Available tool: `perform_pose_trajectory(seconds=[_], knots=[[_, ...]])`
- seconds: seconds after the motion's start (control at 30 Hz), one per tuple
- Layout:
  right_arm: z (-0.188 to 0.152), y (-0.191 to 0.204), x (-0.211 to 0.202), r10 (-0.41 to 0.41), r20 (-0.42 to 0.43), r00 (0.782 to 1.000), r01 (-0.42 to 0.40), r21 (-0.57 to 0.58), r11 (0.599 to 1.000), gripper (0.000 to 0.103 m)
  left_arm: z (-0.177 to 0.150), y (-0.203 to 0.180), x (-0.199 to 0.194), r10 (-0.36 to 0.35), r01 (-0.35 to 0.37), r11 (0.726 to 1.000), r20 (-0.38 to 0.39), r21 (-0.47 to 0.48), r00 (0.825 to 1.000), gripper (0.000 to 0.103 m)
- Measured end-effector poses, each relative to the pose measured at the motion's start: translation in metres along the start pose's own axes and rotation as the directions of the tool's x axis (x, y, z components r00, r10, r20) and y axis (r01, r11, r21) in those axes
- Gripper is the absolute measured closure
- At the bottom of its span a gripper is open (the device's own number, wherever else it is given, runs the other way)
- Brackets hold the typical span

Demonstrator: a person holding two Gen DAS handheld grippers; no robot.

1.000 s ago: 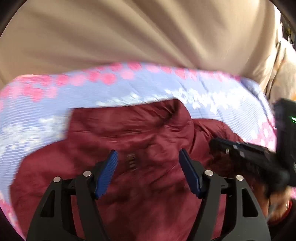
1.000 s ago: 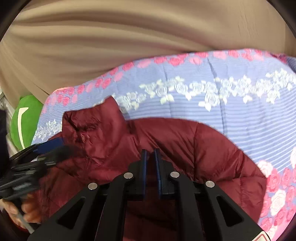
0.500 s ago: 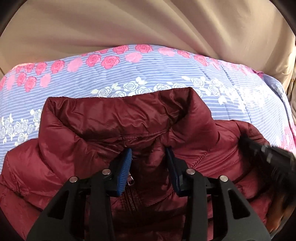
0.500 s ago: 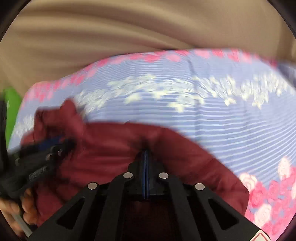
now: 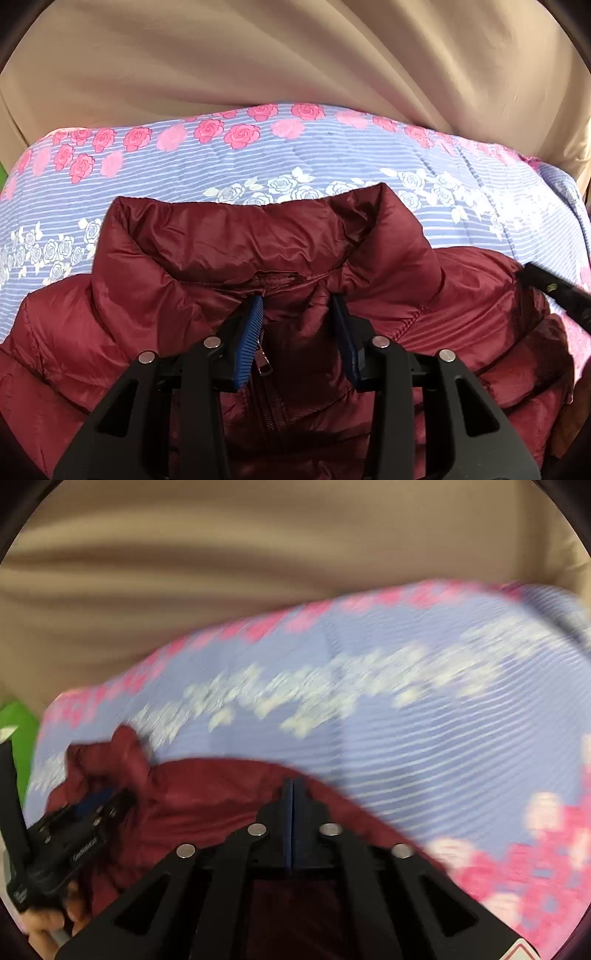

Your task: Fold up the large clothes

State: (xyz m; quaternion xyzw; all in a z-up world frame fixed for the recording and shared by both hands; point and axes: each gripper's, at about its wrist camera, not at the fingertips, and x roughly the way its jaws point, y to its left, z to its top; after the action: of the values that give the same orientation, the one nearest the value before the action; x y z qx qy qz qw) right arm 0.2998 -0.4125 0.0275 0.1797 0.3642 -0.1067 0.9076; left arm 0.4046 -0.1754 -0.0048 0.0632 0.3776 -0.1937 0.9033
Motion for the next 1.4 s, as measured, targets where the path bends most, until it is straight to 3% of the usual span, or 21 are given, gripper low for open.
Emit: perform_pose_trajectory(seconds=[0.13, 0.17, 0.23, 0.33, 0.43, 0.53, 0.77, 0.93, 1.1, 1.13, 1.2, 1.23, 1.27, 1.3, 1.33, 1.4], knots=[[-0.019, 0.0, -0.063, 0.042, 0.0, 0.999, -0.042, -0.052, 0.998, 0.09, 0.0, 0.017, -0.063, -0.01, 0.007, 1.0, 0.102, 0.03, 0.995, 0.063], [-0.035, 0.002, -0.087, 0.036, -0.001, 0.999, -0.036, -0.109, 0.993, 0.087, -0.003, 0.021, -0.082, 0.006, -0.013, 0.998, 0.124, 0.054, 0.992, 0.059], [-0.064, 0.001, -0.121, 0.031, -0.016, 0.999, -0.034, -0.17, 0.985, 0.078, -0.017, 0.035, -0.129, 0.031, -0.045, 0.995, 0.158, 0.088, 0.987, 0.039], [-0.115, -0.013, -0.17, 0.024, -0.05, 0.998, -0.034, -0.21, 0.977, 0.069, -0.05, 0.058, -0.183, 0.039, -0.057, 0.992, 0.155, 0.109, 0.987, 0.031], [-0.163, -0.037, -0.207, 0.012, -0.077, 0.997, -0.028, -0.204, 0.979, 0.055, -0.108, 0.092, -0.233, 0.05, -0.057, 0.994, 0.081, 0.089, 0.995, 0.023], [-0.21, -0.068, -0.253, -0.012, -0.095, 0.995, -0.006, -0.186, 0.983, 0.05, -0.171, 0.124, -0.27, 0.032, -0.031, 0.999, -0.014, 0.019, 0.999, 0.02], [-0.297, -0.112, -0.328, 0.037, -0.205, 0.978, -0.064, -0.125, 0.99, 0.042, -0.303, 0.172, -0.323, -0.007, -0.032, 0.985, -0.22, -0.17, 0.975, 0.02], [-0.334, -0.121, -0.354, 0.126, -0.263, 0.956, -0.153, -0.082, 0.985, 0.037, -0.351, 0.178, -0.347, -0.014, -0.043, 0.973, -0.245, -0.225, 0.969, 0.019], [-0.365, -0.123, -0.35, 0.188, -0.315, 0.93, -0.203, -0.013, 0.979, 0.037, -0.386, 0.182, -0.344, -0.134, 0.039, 0.945, -0.275, -0.324, 0.952, 0.017], [-0.369, -0.122, -0.348, 0.206, -0.321, 0.924, -0.217, 0.003, 0.976, 0.037, -0.39, 0.181, -0.348, -0.125, 0.041, 0.947, -0.25, -0.319, 0.96, 0.017], [-0.376, -0.117, -0.345, 0.237, -0.32, 0.917, -0.243, 0.021, 0.97, 0.038, -0.392, 0.175, -0.351, -0.146, 0.068, 0.948, -0.239, -0.31, 0.96, 0.026], [-0.377, -0.115, -0.345, 0.241, -0.312, 0.919, -0.246, 0.024, 0.969, 0.047, -0.393, 0.174, -0.354, -0.159, 0.082, 0.946, -0.228, -0.313, 0.961, 0.045], [-0.378, -0.113, -0.344, 0.243, -0.304, 0.921, -0.247, 0.025, 0.969, 0.067, -0.392, 0.172, -0.354, -0.19, 0.113, 0.942, -0.225, -0.316, 0.956, 0.057], [-0.379, -0.111, -0.344, 0.248, -0.297, 0.922, -0.251, 0.029, 0.968, 0.08, -0.392, 0.171, -0.354, -0.222, 0.142, 0.936, -0.227, -0.323, 0.948, 0.082], [-0.377, -0.111, -0.345, 0.265, -0.281, 0.923, -0.262, 0.048, 0.964, 0.095, -0.392, 0.17, -0.357, -0.239, 0.159, 0.93, -0.217, -0.333, 0.946, 0.094], [-0.373, -0.111, -0.354, 0.295, -0.224, 0.929, -0.288, 0.065, 0.956, 0.098, -0.388, 0.17, -0.37, -0.249, 0.183, 0.925, -0.167, -0.332, 0.954, 0.098]])
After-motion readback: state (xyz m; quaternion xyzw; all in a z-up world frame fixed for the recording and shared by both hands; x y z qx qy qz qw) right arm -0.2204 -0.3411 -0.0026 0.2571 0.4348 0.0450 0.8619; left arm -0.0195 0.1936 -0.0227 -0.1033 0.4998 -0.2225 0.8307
